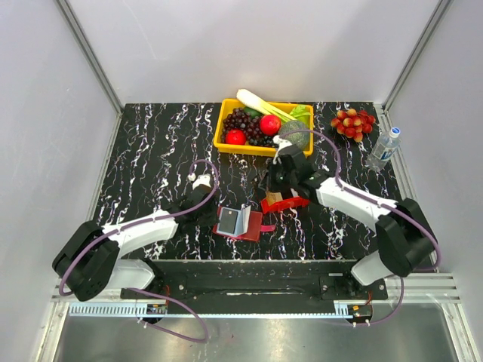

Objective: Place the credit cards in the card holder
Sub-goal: Insert the credit card into the card holder.

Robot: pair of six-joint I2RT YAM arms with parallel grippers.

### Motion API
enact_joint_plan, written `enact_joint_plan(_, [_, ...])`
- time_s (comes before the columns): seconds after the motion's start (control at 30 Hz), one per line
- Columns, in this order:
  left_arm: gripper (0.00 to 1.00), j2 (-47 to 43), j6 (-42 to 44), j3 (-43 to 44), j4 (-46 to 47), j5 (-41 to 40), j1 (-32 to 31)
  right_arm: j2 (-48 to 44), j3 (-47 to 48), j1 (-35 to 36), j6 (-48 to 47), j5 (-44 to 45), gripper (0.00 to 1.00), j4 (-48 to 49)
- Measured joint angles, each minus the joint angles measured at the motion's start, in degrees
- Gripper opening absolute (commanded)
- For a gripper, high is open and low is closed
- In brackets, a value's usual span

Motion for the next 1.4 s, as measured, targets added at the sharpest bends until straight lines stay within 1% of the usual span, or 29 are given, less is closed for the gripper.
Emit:
enact_joint_plan(0.1, [0.00, -0.48, 0.00, 0.00, -0.39, 0.00, 0.00, 3.23, 0.59, 3.26, 0.28, 0.92, 0.00, 1.07])
enact_joint_plan(0.23, [0.00, -1.84, 0.02, 0.00, -1.25, -0.07, 0.13, 6.32, 0.61, 5.18, -0.09, 3.69, 0.00, 0.48])
enact_joint_plan(0.4, [0.00, -2.91, 0.00, 0.00, -1.25, 0.00, 0.33, 6.10, 0.37, 5.18, -2.10, 9.70, 0.00, -1.38])
enact_joint_plan(0.73, [0.00, -3.48, -0.02, 0.00, -1.25, 0.28, 0.35, 2.49, -0.44, 5.25, -5.01, 17.16, 0.00, -5.05])
enact_joint_plan(1.17, [0.00, -5.16, -0.11, 0.00, -1.29, 0.37, 0.35, -2.32, -3.91, 5.22, -6.82, 20.57, 0.00, -8.85])
enact_joint_plan(1.4, [0.00, -7.50, -0.52, -0.09, -1.29, 0.63, 0.35, -9.05, -3.43, 5.18, -3.08, 16.06, 0.00, -10.54])
